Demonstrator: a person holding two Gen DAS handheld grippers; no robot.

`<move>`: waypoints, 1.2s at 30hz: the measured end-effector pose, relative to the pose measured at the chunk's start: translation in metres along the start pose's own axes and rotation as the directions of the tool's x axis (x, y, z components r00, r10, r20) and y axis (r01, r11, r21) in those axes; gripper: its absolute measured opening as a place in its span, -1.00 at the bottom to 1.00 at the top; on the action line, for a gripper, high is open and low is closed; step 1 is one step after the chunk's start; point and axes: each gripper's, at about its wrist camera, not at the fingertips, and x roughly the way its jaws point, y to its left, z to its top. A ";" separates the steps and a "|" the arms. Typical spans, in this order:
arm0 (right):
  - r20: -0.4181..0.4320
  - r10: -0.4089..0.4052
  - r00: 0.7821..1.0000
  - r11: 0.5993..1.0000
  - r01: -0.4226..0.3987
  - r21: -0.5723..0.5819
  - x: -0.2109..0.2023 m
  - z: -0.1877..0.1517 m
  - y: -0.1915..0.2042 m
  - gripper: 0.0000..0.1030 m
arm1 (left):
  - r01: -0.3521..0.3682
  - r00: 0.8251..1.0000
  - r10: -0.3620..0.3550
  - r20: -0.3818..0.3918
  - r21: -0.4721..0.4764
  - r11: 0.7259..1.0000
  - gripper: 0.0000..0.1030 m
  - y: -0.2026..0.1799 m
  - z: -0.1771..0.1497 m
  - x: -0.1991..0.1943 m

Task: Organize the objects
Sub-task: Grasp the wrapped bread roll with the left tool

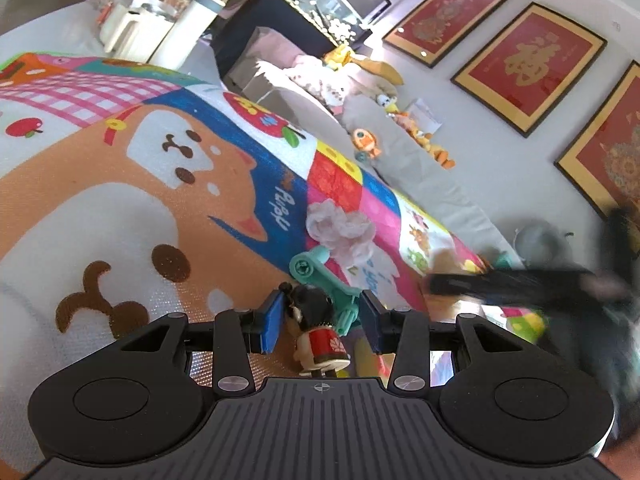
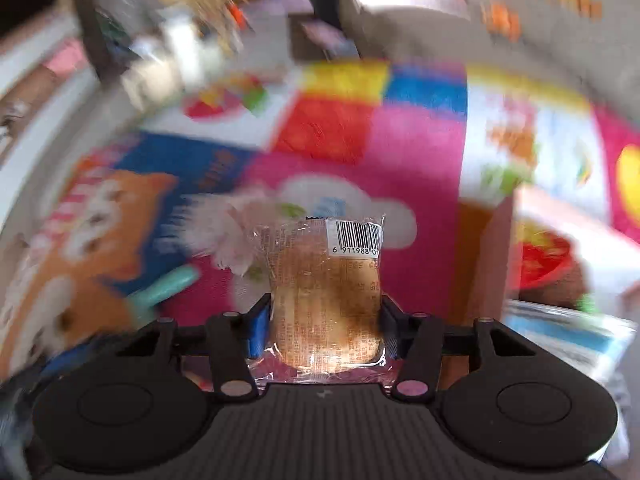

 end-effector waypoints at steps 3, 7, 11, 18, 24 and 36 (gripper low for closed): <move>0.120 0.011 0.993 0.997 -0.001 -0.079 -0.060 -0.040 0.009 0.04 | -0.008 1.000 0.008 0.011 0.001 1.000 -0.13 -0.001 0.001 -0.001; 0.044 0.108 0.993 0.993 -0.105 -0.049 -0.080 -0.091 0.014 0.04 | -0.082 0.996 0.078 0.053 0.091 0.992 -0.13 -0.016 0.002 -0.013; 0.040 0.139 0.990 0.987 -0.135 -0.085 -0.084 -0.139 0.027 0.05 | -0.129 0.989 0.144 -0.020 0.336 0.933 -0.13 -0.054 -0.007 -0.040; 0.234 0.125 0.964 0.990 -0.136 0.030 -0.120 -0.161 -0.008 0.67 | -0.082 0.927 0.290 -0.237 0.627 0.775 -0.13 -0.104 -0.066 -0.044; 0.296 -0.054 0.954 0.979 -0.008 0.205 -0.124 -0.181 -0.061 0.80 | -0.057 0.912 0.310 -0.270 0.663 0.746 0.65 -0.123 -0.091 -0.017; 0.290 -0.127 0.949 0.845 -0.050 0.533 -0.094 -0.224 -0.137 0.95 | 0.051 0.898 0.159 -0.410 0.456 0.888 0.96 -0.140 -0.075 -0.040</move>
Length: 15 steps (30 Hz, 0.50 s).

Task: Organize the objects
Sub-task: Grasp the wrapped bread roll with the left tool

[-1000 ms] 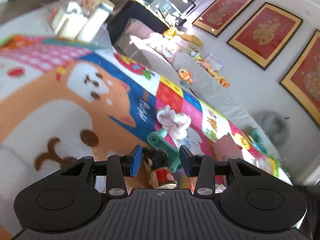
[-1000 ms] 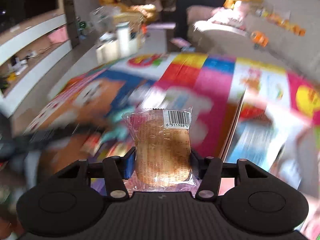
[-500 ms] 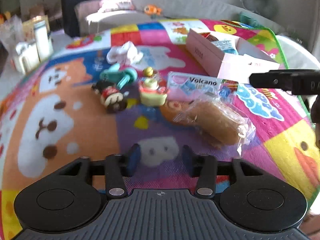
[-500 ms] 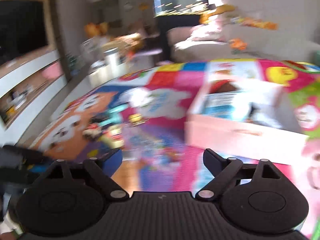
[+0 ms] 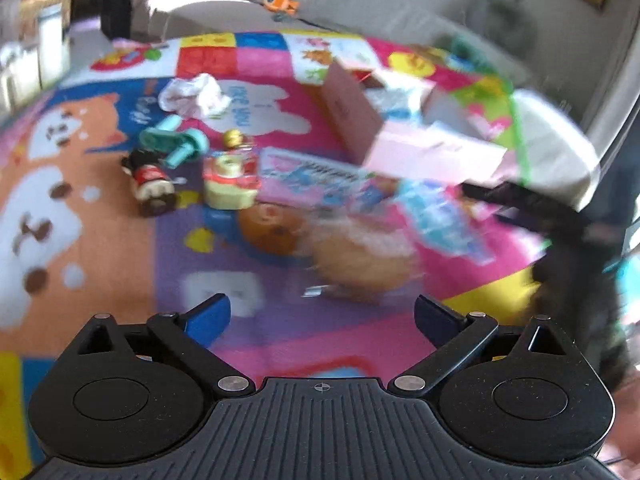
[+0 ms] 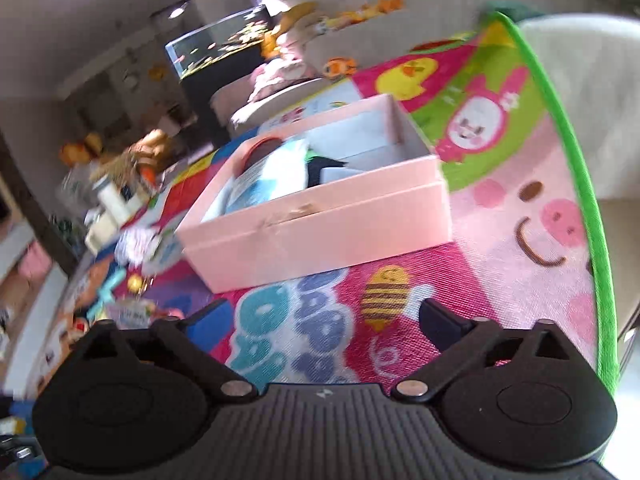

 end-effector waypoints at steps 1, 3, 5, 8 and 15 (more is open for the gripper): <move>-0.002 0.006 1.000 1.000 -0.006 0.022 0.001 0.000 -0.004 0.95 | 0.042 0.999 -0.042 -0.003 -0.038 0.998 0.96 -0.003 0.002 -0.003; -0.007 0.014 1.000 0.998 -0.013 0.060 0.003 0.001 -0.010 0.95 | 0.127 0.991 -0.131 -0.027 -0.111 0.986 0.96 -0.009 0.005 0.001; -0.003 0.023 1.000 0.997 -0.023 0.075 0.002 0.001 -0.013 0.96 | 0.198 0.976 -0.211 -0.051 -0.187 0.962 0.96 -0.014 0.008 0.013; 0.000 0.013 1.000 0.998 -0.013 0.062 0.001 0.000 -0.009 0.97 | 0.148 0.984 -0.169 -0.061 -0.254 0.956 0.96 -0.016 0.019 0.038; 0.000 -0.018 1.000 0.999 0.018 0.028 0.001 0.000 0.000 1.00 | -0.070 0.997 0.073 0.003 -0.219 0.973 0.96 -0.011 0.057 0.080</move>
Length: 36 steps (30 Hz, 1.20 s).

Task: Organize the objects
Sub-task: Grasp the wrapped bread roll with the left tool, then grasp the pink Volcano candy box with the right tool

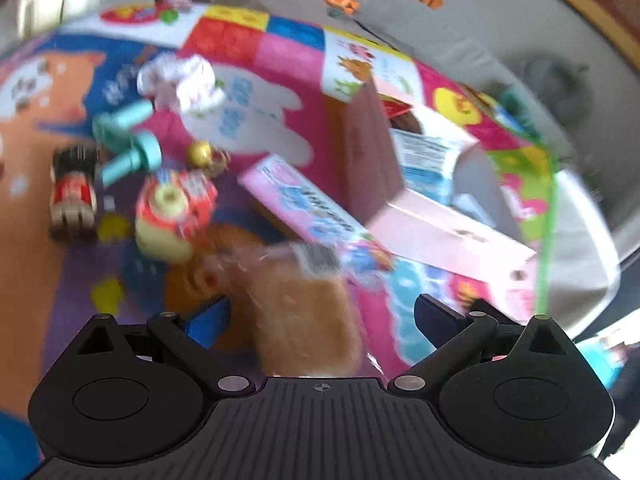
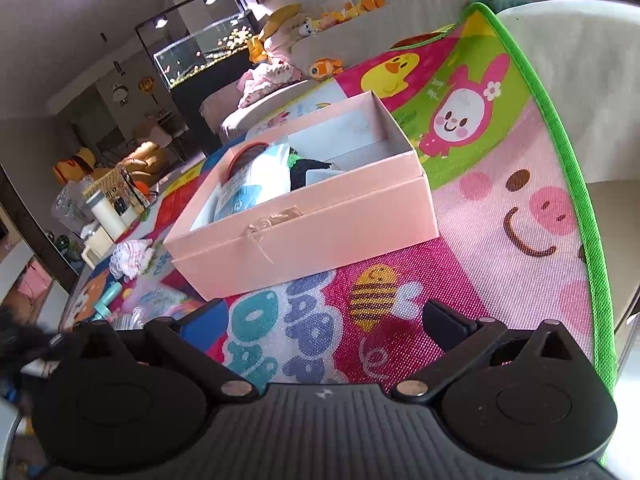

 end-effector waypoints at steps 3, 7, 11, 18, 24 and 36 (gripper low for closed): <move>-0.014 -0.013 1.000 1.000 0.012 -0.022 0.004 -0.001 0.003 1.00 | -0.098 0.995 0.095 0.031 0.120 0.988 0.62 -0.006 -0.005 0.006; -0.030 -0.037 0.999 0.997 0.035 -0.067 0.008 -0.002 0.010 1.00 | -0.080 0.996 0.072 0.047 0.191 0.978 0.36 -0.003 -0.016 -0.008; -0.062 -0.072 0.995 0.989 0.063 -0.136 0.015 -0.001 0.020 1.00 | -0.053 0.998 0.044 0.037 0.275 0.960 0.33 0.008 -0.038 -0.034; -0.170 -0.060 0.984 0.943 0.000 -0.334 0.028 -0.002 0.051 1.00 | -0.129 0.989 0.104 0.108 0.261 0.957 0.32 0.059 -0.051 -0.073; -0.189 0.088 0.978 0.922 -0.152 -0.357 0.045 0.008 0.101 1.00 | -0.093 0.990 0.075 0.123 0.144 0.985 0.34 0.093 -0.042 -0.074; -0.064 0.103 0.993 0.748 -0.120 -0.653 0.024 -0.009 0.173 0.83 | -0.039 0.991 0.016 0.133 0.172 0.984 0.37 0.100 -0.049 -0.075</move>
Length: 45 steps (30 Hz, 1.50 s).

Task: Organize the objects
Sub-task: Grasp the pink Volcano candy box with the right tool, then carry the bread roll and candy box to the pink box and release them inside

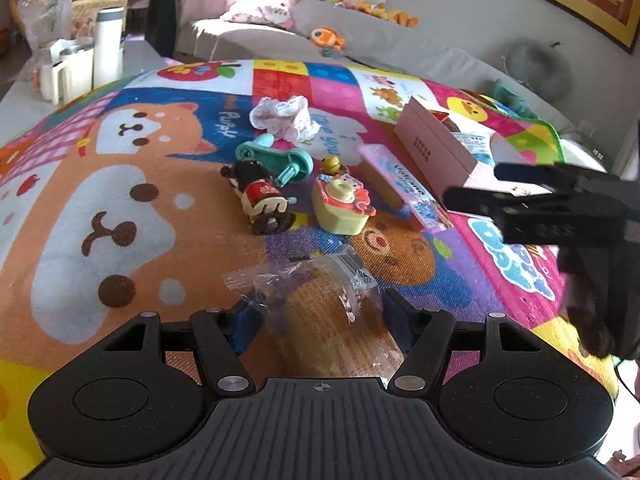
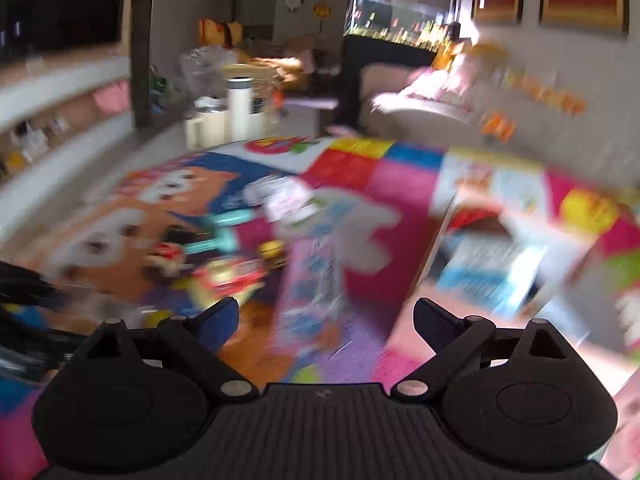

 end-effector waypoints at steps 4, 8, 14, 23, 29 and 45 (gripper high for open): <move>-0.047 0.034 0.998 0.999 -0.032 0.037 0.024 0.019 -0.006 0.71 | 0.000 1.000 0.000 0.010 0.002 1.000 0.37 0.000 -0.002 0.000; -0.100 0.002 0.995 0.999 0.003 0.044 0.060 0.030 0.002 0.45 | -0.002 1.000 0.002 0.006 -0.001 1.000 0.36 0.000 -0.001 0.000; -0.146 -0.120 0.982 0.991 0.110 -0.077 0.093 0.023 0.025 0.38 | -0.002 1.000 0.002 0.007 -0.005 1.000 0.36 0.000 -0.001 0.000; -0.250 0.064 0.966 0.998 -0.068 -0.005 0.040 -0.003 0.020 -0.17 | -0.014 1.000 0.014 0.013 -0.008 1.000 0.34 -0.002 -0.003 -0.002; -0.239 0.123 0.963 0.992 -0.127 -0.004 -0.004 -0.025 0.025 -0.15 | -0.024 1.000 0.024 0.017 -0.003 1.000 0.34 -0.003 -0.004 -0.002; -0.139 0.127 0.982 0.988 -0.113 0.105 -0.033 -0.037 0.001 -0.16 | -0.042 0.999 0.041 -0.013 -0.052 0.998 0.21 -0.007 0.001 -0.005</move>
